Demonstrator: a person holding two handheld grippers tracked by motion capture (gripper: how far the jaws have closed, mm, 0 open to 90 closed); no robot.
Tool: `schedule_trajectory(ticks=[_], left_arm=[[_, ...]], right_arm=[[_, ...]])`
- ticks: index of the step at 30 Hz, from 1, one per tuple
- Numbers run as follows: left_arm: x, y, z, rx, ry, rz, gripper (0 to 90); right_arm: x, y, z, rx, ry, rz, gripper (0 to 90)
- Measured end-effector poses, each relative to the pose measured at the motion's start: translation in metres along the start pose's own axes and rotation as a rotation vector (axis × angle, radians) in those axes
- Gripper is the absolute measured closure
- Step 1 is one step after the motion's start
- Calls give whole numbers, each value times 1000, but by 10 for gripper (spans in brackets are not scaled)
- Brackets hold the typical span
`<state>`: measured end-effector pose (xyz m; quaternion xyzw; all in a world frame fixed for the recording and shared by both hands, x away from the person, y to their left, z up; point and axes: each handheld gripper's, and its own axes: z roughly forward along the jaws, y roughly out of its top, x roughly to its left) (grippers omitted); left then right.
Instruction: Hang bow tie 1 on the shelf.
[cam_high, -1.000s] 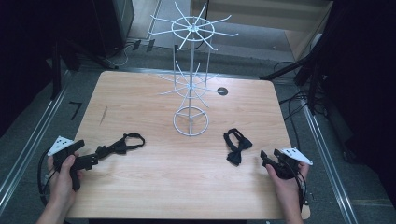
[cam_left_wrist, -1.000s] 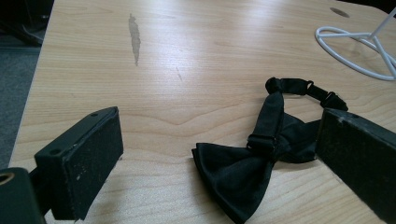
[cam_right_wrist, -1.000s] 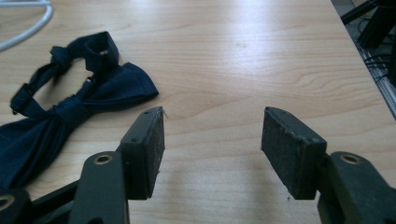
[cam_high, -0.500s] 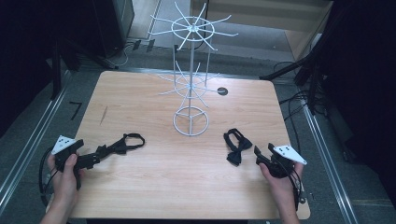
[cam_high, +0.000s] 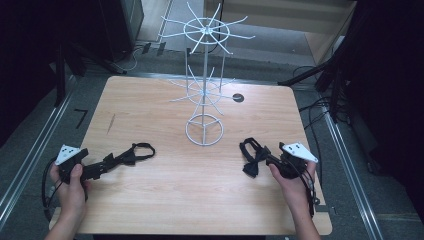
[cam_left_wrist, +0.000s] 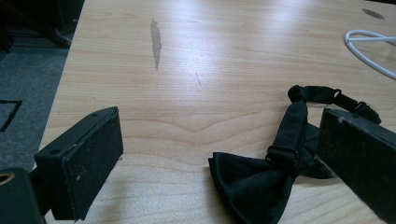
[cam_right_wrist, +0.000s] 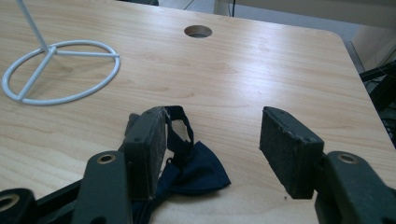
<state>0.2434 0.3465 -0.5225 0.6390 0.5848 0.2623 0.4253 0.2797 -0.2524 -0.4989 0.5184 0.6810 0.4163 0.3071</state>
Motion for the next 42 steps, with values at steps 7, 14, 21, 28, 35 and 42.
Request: schedule_trajectory(ticks=[7, 14, 21, 28, 35, 42], left_arm=[[-4, 0, 0, 11, -1, 35, 15], [-4, 0, 0, 8, 1, 43, 15], [-4, 0, 0, 7, 3, 42, 15], [-4, 0, 0, 7, 1, 41, 15], [-3, 0, 1, 11, 21, 21, 14], [-4, 1, 2, 7, 54, 17, 15]], right_arm=[[8, 13, 14, 15, 1, -20, 426], [12, 21, 31, 34, -8, -17, 426], [15, 29, 55, 38, -23, -2, 437], [16, 28, 71, 68, -19, 15, 440], [14, 10, 76, 107, -13, 38, 441], [12, 6, 78, 144, 10, 47, 442]])
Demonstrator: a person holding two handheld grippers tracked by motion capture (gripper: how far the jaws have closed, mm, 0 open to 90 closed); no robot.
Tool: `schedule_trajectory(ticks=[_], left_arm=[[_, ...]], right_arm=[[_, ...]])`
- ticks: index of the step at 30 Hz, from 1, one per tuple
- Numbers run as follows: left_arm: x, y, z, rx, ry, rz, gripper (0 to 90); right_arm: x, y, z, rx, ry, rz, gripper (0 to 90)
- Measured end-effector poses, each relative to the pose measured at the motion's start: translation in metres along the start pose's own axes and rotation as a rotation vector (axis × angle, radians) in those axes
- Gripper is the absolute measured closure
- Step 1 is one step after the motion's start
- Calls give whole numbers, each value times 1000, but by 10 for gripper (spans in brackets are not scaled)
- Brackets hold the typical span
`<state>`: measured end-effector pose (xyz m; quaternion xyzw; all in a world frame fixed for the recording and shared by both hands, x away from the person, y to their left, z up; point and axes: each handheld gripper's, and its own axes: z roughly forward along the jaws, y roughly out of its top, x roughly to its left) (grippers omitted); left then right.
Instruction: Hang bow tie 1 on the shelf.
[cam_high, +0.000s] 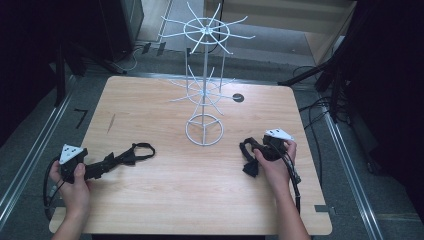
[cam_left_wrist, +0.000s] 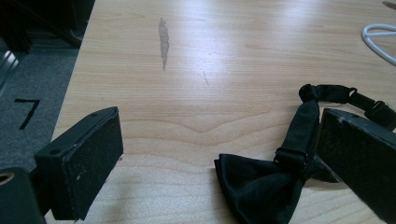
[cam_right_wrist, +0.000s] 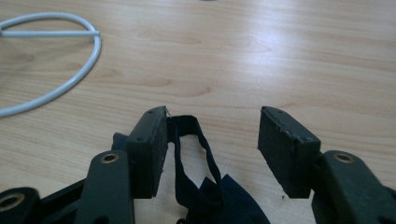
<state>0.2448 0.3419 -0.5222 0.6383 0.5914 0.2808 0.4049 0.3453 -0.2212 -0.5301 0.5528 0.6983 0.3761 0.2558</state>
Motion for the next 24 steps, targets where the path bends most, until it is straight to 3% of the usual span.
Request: schedule_trajectory(ticks=[6, 12, 15, 17, 24], left_arm=[[-3, -1, -1, -22, 26, 15, 15], [-9, 0, 1, 4, 36, 80, 14], [-5, 2, 5, 68, -39, 86, 14], [-4, 2, 4, 63, -49, 92, 15], [5, 2, 2, 49, -73, 23, 15]], right_arm=[[-2, -3, -2, 36, 10, -24, 476], [-3, -4, -4, 68, 21, -22, 500], [-3, -6, -4, 78, 15, -29, 512], [-3, -6, -4, 79, 17, -25, 513], [-3, -8, -2, 93, 19, -21, 572]])
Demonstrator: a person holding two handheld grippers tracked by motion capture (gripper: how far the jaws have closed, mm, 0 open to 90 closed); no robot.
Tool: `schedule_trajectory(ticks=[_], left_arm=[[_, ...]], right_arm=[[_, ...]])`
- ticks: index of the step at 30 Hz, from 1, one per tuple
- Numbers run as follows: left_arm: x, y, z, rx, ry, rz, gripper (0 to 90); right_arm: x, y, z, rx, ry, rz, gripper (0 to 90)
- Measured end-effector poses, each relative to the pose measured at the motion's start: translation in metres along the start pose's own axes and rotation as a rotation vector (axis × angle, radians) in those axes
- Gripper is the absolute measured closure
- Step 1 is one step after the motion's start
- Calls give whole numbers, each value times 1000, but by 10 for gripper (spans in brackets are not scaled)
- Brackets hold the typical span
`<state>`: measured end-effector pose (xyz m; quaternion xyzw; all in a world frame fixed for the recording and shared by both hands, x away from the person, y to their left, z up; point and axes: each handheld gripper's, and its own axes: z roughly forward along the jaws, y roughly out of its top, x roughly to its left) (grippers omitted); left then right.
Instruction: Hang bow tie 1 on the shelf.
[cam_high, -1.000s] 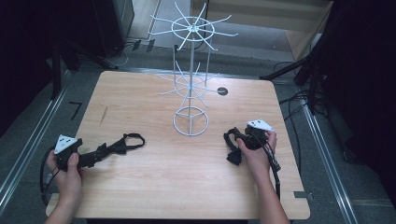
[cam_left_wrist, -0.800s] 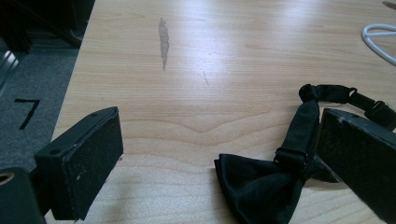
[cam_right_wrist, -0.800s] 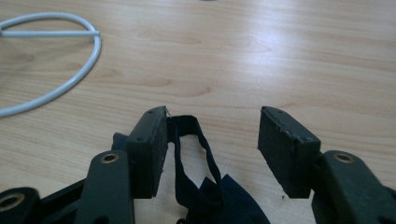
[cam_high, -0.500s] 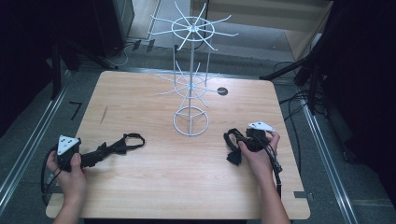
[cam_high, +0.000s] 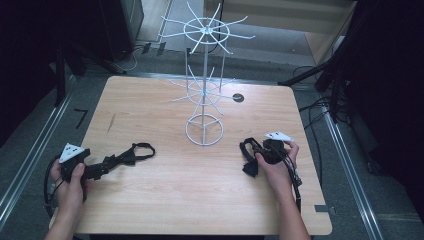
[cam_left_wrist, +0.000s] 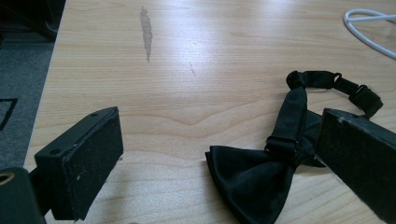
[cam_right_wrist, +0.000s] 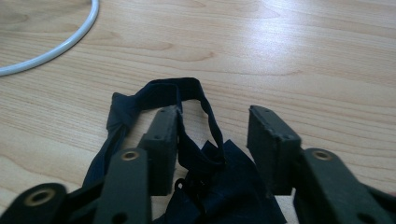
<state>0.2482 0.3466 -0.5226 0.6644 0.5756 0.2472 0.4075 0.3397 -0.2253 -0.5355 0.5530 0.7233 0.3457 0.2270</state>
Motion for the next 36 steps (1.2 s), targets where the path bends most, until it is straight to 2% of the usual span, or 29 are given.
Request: schedule_trajectory(ticks=[10, 14, 26, 36], left_arm=[[1, 2, 4, 31, 0, 5, 15], [3, 4, 6, 30, 3, 6, 15], [2, 4, 6, 31, -2, 10, 15], [4, 4, 5, 29, -11, 0, 15]], right_arm=[[1, 2, -2, -10, 33, 2, 879], [1, 3, -5, -28, 47, 2, 900], [6, 11, -20, -147, 79, 20, 900], [22, 21, -35, -229, 115, -25, 900]])
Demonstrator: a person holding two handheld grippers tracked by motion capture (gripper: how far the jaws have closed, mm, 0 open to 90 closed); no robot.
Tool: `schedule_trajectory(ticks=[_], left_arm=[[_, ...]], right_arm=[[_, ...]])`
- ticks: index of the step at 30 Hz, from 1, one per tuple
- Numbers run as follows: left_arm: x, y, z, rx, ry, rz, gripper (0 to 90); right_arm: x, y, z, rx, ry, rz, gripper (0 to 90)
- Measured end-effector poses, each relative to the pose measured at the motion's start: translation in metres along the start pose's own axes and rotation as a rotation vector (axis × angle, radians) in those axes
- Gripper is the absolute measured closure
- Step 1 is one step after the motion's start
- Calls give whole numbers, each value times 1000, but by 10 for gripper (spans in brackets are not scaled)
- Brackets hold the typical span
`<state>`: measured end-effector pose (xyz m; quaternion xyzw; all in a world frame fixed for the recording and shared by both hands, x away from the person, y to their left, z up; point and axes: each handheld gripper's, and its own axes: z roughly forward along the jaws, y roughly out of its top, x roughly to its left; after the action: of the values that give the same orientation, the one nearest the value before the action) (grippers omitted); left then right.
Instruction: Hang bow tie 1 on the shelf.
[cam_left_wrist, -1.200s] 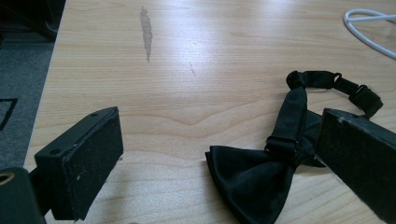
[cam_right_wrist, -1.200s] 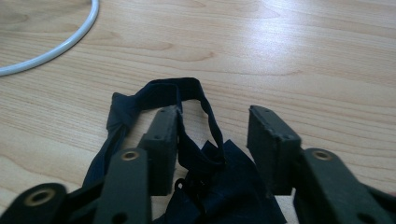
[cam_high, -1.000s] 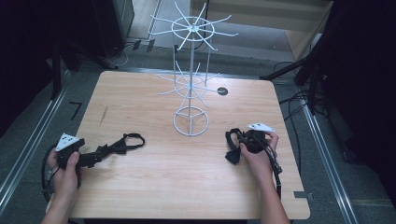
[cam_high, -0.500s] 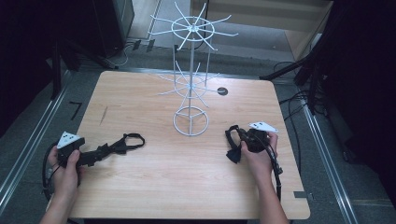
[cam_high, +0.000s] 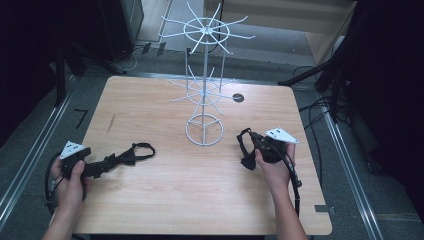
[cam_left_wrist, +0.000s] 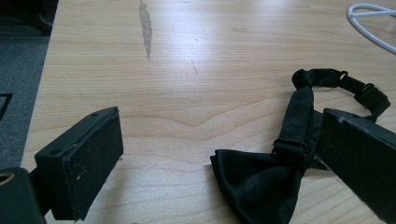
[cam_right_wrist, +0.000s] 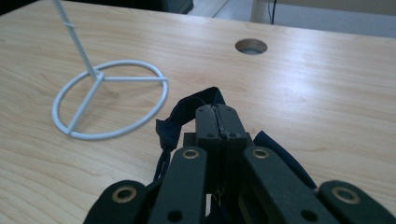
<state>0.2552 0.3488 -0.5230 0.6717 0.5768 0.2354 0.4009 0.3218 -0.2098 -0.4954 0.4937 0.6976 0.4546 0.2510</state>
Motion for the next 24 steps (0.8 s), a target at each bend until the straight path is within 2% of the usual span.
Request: schedule_trajectory(ticks=[7, 18, 24], left_arm=[[0, 0, 0, -1, -3, -1, 15], [0, 0, 0, 0, -4, -1, 15], [0, 0, 0, 0, -5, -1, 15]], right_arm=[[6, 8, -10, -51, 14, -11, 900], [22, 21, -22, -99, 38, -47, 900], [28, 27, -28, -125, 61, -48, 900]])
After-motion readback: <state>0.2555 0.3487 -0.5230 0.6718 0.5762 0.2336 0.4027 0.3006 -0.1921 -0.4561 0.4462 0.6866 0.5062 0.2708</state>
